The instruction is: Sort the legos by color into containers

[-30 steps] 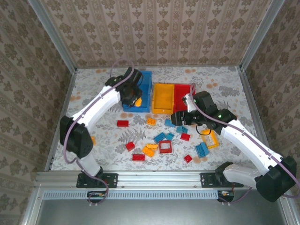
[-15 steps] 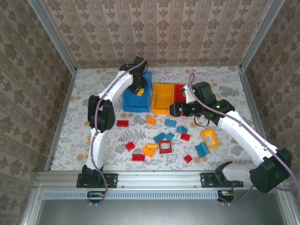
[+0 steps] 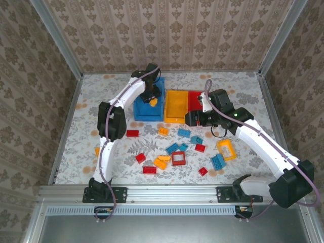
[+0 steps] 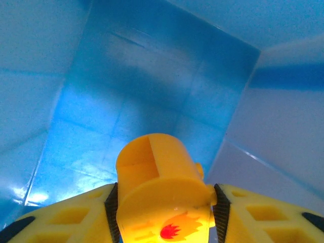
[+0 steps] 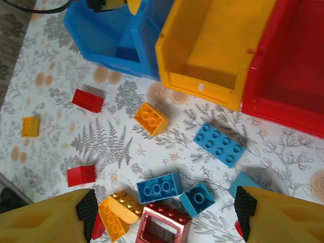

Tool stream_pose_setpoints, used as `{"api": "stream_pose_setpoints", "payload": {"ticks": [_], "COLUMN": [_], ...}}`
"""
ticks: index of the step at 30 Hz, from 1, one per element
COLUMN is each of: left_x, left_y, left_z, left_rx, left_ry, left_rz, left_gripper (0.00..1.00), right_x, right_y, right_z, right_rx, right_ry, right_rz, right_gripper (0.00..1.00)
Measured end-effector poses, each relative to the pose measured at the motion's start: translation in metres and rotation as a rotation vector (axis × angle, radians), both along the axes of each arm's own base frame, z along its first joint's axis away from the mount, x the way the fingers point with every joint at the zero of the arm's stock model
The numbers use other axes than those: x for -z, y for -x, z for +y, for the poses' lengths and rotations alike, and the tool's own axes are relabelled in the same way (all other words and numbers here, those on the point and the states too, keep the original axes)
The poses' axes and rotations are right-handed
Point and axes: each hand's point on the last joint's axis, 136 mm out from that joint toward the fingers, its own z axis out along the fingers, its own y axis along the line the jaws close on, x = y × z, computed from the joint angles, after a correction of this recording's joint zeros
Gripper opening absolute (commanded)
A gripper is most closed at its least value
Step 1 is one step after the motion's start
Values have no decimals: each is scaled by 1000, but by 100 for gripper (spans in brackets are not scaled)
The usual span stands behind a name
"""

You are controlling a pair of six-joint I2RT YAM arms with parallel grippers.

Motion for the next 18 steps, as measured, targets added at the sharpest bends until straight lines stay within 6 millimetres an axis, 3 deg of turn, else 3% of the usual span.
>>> {"api": "stream_pose_setpoints", "payload": {"ticks": [7,10,13,18], "left_x": [14,9,-10,-65], "left_y": [10,15,23,37], "left_z": [5,8,13,21], "left_rx": [4,3,3,7], "left_ry": [-20,-26,-25,4], "left_rz": [39,41,17,-79], "left_gripper": [63,63,63,63], "right_x": [16,21,24,29], "right_y": [15,19,23,29], "right_z": [-20,-27,-33,-41], "right_rx": [68,98,124,155], "right_ry": [66,88,107,137], "right_rz": [59,82,101,131], "right_gripper": [74,73,71,69]}}
